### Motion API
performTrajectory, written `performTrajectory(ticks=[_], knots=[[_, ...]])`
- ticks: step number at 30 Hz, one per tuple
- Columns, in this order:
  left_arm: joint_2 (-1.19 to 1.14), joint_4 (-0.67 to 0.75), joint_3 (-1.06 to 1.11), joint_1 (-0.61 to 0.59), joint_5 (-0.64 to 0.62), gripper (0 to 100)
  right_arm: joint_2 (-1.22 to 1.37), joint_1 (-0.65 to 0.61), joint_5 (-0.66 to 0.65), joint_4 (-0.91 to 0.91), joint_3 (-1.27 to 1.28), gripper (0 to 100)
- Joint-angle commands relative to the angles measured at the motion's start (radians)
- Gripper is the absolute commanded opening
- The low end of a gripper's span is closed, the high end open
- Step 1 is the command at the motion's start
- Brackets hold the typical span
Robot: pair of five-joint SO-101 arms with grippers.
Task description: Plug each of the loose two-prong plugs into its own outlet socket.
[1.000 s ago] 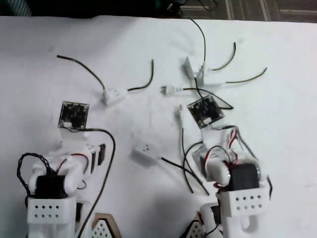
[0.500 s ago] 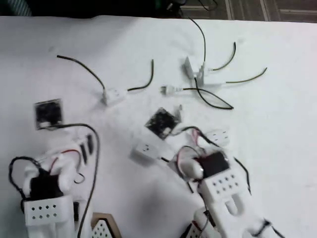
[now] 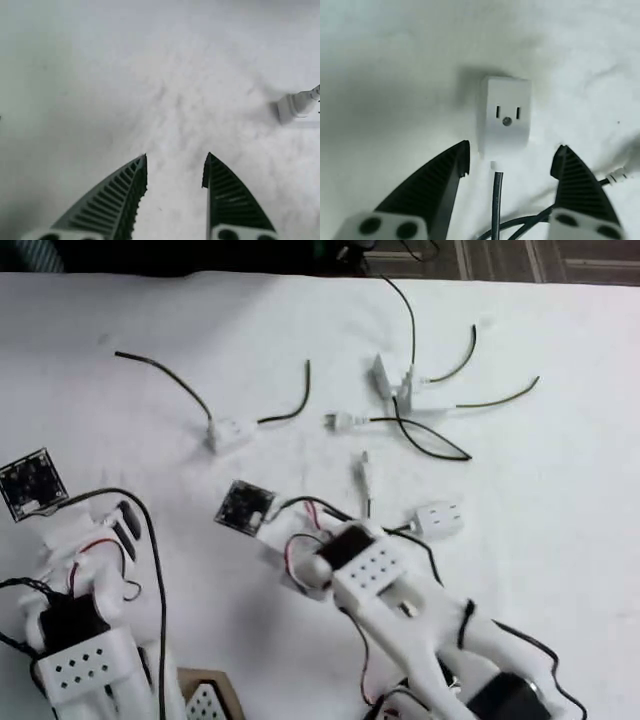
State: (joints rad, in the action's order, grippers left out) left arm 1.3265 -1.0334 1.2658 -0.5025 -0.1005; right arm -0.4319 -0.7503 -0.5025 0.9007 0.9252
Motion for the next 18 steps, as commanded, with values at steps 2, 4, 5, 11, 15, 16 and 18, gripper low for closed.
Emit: performTrajectory(ticks=[2,4,5,11,15,16,18], knots=[[0.012,0.014,-0.005,-0.01,-0.006,19,0.104,-0.004,-0.008,-0.015,-0.101,26.1],[0.012,0.014,-0.005,-0.01,-0.006,19,0.16,-0.004,-0.008,-0.015,-0.13,26.1],[0.012,0.014,-0.005,-0.01,-0.006,19,0.189,-0.004,-0.008,-0.015,-0.144,26.1],[0.012,0.021,0.011,-0.008,-0.005,19,0.354,0.031,-0.008,-0.062,-0.25,13.5],[0.012,0.021,0.011,-0.008,-0.005,19,0.417,0.088,-0.011,-0.093,-0.331,1.9],[0.012,0.021,0.011,-0.008,-0.005,19,0.417,0.099,-0.011,-0.068,-0.348,2.8],[0.012,0.021,0.011,-0.008,-0.005,19,0.412,0.105,-0.008,-0.024,-0.379,1.9]])
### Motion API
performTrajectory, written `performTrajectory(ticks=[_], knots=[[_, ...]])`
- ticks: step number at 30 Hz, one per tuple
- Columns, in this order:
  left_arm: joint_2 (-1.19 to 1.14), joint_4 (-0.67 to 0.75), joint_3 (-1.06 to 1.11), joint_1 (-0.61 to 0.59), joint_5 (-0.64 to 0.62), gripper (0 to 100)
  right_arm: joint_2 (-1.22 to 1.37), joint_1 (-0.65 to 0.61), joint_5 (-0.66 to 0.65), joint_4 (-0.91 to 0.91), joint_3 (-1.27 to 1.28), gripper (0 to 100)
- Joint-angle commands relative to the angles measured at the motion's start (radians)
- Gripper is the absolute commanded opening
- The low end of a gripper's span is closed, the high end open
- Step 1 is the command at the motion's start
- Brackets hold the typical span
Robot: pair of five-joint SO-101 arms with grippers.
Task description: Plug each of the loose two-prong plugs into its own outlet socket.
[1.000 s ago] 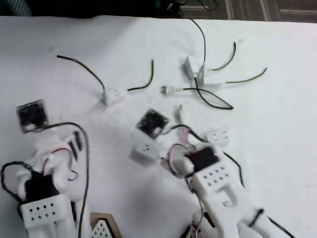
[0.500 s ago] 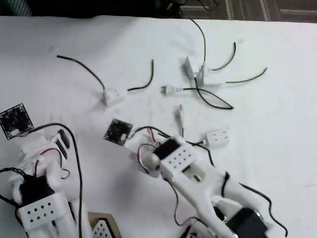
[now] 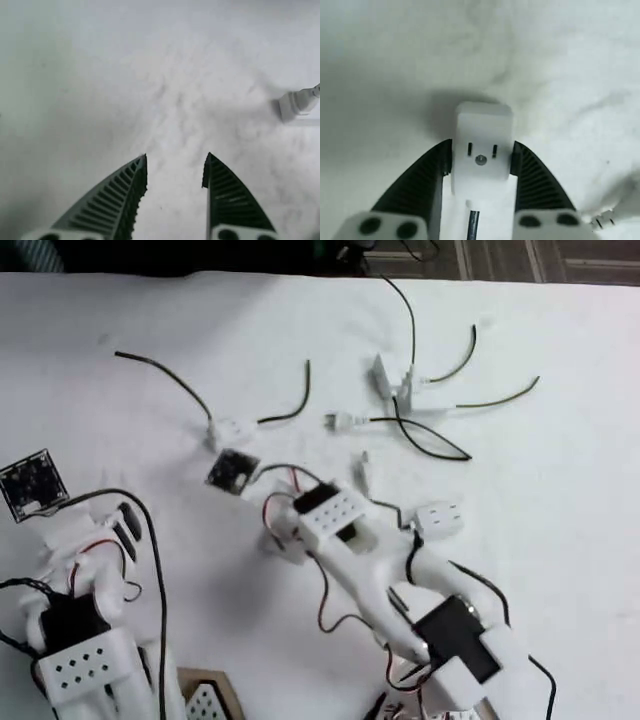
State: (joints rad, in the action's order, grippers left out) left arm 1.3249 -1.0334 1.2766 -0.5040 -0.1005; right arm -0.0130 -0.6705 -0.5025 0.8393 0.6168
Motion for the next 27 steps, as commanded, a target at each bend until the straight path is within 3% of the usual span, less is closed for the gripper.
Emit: performTrajectory(ticks=[1,7,13,23,27], knots=[[0.013,0.021,0.0,-0.007,-0.005,19,-0.016,0.027,-0.006,0.056,-0.08,2.1],[0.013,0.021,0.0,-0.007,-0.005,19,-0.087,0.031,0.066,0.104,-0.11,2.4],[0.013,0.021,0.003,-0.007,-0.003,19,-0.09,0.044,0.084,0.107,-0.107,19.3],[0.013,0.021,0.003,-0.007,-0.003,19,-0.099,0.087,0.095,0.157,-0.127,9.5],[0.013,0.031,0.005,-0.007,-0.003,19,-0.127,0.094,0.279,0.183,-0.184,1.9]])
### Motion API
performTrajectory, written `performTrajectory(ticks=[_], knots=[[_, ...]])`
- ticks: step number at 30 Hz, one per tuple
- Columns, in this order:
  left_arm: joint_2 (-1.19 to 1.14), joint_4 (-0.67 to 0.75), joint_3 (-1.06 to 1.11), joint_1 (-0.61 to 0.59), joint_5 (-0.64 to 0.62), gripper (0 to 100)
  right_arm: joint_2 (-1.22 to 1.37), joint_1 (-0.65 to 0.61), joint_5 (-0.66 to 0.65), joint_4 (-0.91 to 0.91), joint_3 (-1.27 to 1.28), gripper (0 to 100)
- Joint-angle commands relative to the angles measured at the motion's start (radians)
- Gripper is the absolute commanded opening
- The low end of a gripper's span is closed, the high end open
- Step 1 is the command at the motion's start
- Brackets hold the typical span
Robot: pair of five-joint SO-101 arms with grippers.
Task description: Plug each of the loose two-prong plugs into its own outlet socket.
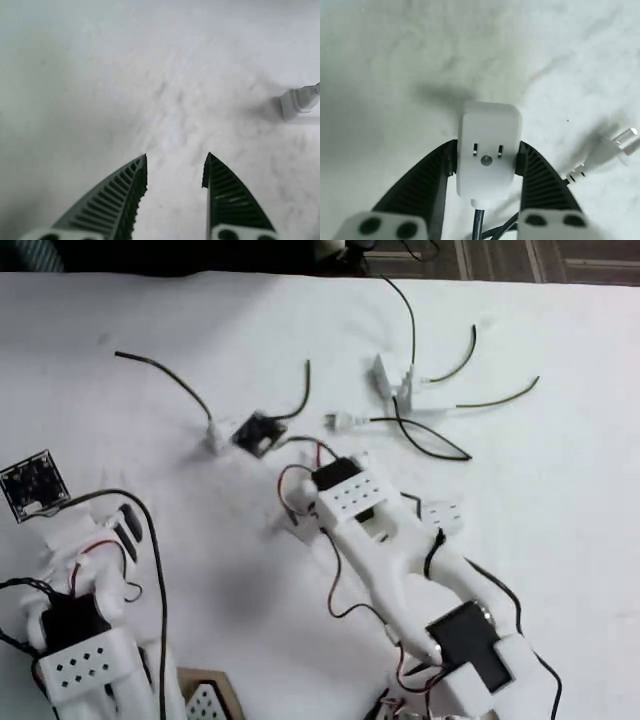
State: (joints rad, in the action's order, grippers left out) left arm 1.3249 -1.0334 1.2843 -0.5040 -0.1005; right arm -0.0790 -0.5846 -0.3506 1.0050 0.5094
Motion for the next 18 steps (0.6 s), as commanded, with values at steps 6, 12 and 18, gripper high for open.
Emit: performTrajectory(ticks=[6,12,18], knots=[[0.013,0.041,0.0,-0.007,-0.003,19,-0.061,0.001,0.476,0.085,-0.215,2.9],[0.013,0.048,0.014,-0.007,-0.003,19,-0.061,-0.082,0.885,0.081,-0.265,8.7],[0.013,0.048,0.014,-0.007,0.002,19,-0.062,-0.159,1.073,0.084,-0.264,4.6]])
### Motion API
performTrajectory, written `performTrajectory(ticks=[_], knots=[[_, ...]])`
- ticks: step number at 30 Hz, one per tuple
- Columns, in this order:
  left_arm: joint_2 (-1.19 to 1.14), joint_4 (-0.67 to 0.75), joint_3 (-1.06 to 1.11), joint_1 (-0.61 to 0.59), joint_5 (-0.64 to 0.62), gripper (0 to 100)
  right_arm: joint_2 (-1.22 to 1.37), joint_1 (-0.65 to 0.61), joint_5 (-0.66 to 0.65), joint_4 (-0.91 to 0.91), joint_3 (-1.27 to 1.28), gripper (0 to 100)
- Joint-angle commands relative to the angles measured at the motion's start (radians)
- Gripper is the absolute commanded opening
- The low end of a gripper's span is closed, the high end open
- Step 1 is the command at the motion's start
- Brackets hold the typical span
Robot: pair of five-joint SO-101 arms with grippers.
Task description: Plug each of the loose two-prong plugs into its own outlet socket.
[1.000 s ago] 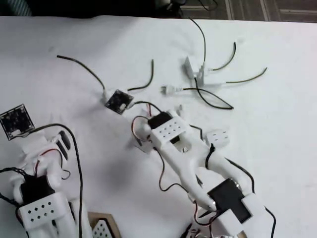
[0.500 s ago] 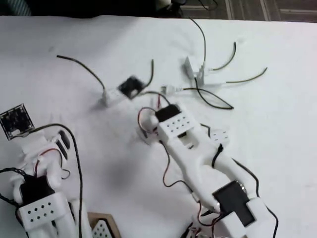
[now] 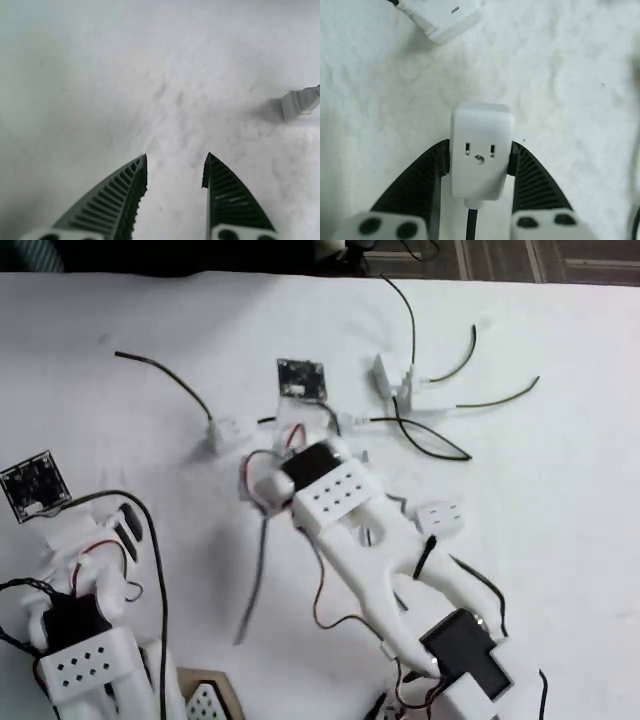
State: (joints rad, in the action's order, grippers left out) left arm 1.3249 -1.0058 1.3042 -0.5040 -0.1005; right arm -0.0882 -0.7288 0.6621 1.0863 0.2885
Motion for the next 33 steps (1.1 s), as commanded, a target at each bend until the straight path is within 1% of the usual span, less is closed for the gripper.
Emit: performTrajectory(ticks=[1,3,7,9,10,11,15,17,19,21,23,25,28,29,30,31,33], knots=[[0.013,0.02,-0.005,-0.007,0.02,19,-0.053,-0.012,0.063,0.002,-0.046,7.0],[0.013,0.02,-0.002,-0.007,0.055,19,-0.061,-0.007,0.063,0.005,-0.046,13.8],[0.013,0.02,0.0,-0.007,0.064,19,-0.062,-0.01,0.063,0.033,-0.058,35.6],[0.013,0.02,0.0,-0.007,0.064,19,-0.062,-0.01,0.06,0.093,-0.092,44.2],[0.013,0.02,0.0,-0.007,0.064,19,-0.062,-0.01,0.055,0.131,-0.117,46.7],[0.013,0.02,0.0,-0.007,0.064,19,-0.062,-0.008,0.055,0.176,-0.146,48.1],[0.013,0.017,0.0,0.01,0.064,19,-0.062,0.005,0.054,0.394,-0.27,48.1],[0.013,0.011,0.0,0.054,0.066,19,-0.062,0.042,0.054,0.501,-0.319,48.1],[0.013,-0.025,-0.015,0.093,0.068,19,-0.062,0.097,0.054,0.576,-0.336,48.1],[0.013,-0.083,-0.066,0.12,0.075,19,-0.056,0.157,0.052,0.622,-0.334,45.5],[0.013,-0.158,-0.141,0.148,0.127,19,-0.061,0.222,0.018,0.627,-0.296,39.0],[0.013,-0.226,-0.221,0.194,0.176,19,-0.062,0.272,-0.035,0.627,-0.249,27.8],[0.013,-0.282,-0.318,0.282,0.264,19,-0.062,0.348,-0.12,0.627,-0.193,4.0],[0.012,-0.295,-0.341,0.315,0.299,19,-0.062,0.375,-0.163,0.627,-0.175,0.0],[0.012,-0.311,-0.361,0.352,0.327,19,-0.062,0.398,-0.201,0.627,-0.158,4.1],[0.012,-0.327,-0.379,0.39,0.347,19,-0.062,0.42,-0.235,0.627,-0.138,6.1],[0.005,-0.356,-0.413,0.455,0.359,19,-0.062,0.453,-0.304,0.625,-0.098,1.7]])
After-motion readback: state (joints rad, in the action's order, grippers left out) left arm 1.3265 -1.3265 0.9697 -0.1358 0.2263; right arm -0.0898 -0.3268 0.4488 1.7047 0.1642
